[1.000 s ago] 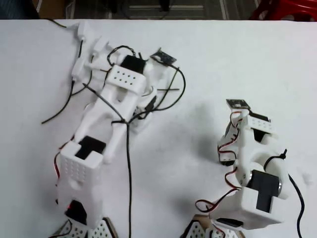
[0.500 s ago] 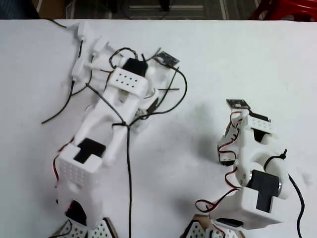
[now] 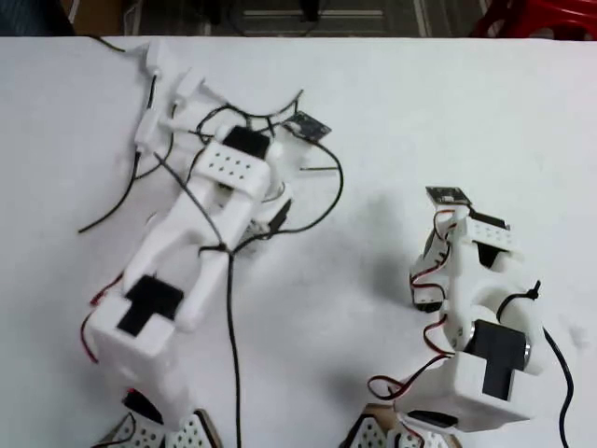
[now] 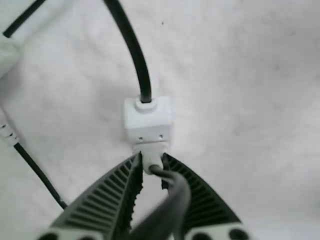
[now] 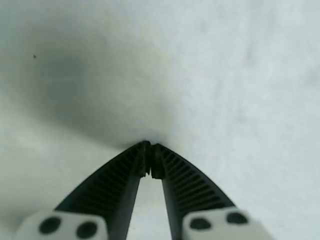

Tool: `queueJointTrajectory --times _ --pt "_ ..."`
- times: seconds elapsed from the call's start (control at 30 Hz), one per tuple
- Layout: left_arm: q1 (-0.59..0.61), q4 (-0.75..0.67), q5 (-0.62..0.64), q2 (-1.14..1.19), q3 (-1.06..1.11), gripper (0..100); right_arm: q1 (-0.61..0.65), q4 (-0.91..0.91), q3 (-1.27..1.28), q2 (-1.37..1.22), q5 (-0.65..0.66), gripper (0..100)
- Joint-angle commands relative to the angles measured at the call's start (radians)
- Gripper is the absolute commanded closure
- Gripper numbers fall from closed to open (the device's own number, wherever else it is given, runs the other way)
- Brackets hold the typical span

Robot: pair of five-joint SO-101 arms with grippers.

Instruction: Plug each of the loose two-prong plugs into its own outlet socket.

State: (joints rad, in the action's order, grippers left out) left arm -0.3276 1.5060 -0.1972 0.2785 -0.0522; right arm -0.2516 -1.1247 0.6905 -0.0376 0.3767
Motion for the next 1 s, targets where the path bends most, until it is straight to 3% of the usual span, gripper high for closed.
queueJointTrajectory --times 0.0,0.33,0.57,0.73,0.97 --pt "-0.008 -0.183 0.011 -0.242 0.245 98 0.001 0.025 0.003 0.002 0.005 98.0" --pt "-0.008 -0.324 0.011 -0.648 0.514 98 0.001 0.025 0.003 0.002 0.003 98.0" --pt "0.051 -0.414 0.018 -0.667 0.606 98 0.001 0.025 0.003 0.002 0.002 98.0" --pt "0.050 -0.509 0.092 -0.673 0.695 98 0.001 0.025 0.003 0.002 0.002 98.0" --pt "0.035 -0.614 0.104 -0.673 0.770 98 0.001 0.025 0.003 0.002 0.002 98.0"
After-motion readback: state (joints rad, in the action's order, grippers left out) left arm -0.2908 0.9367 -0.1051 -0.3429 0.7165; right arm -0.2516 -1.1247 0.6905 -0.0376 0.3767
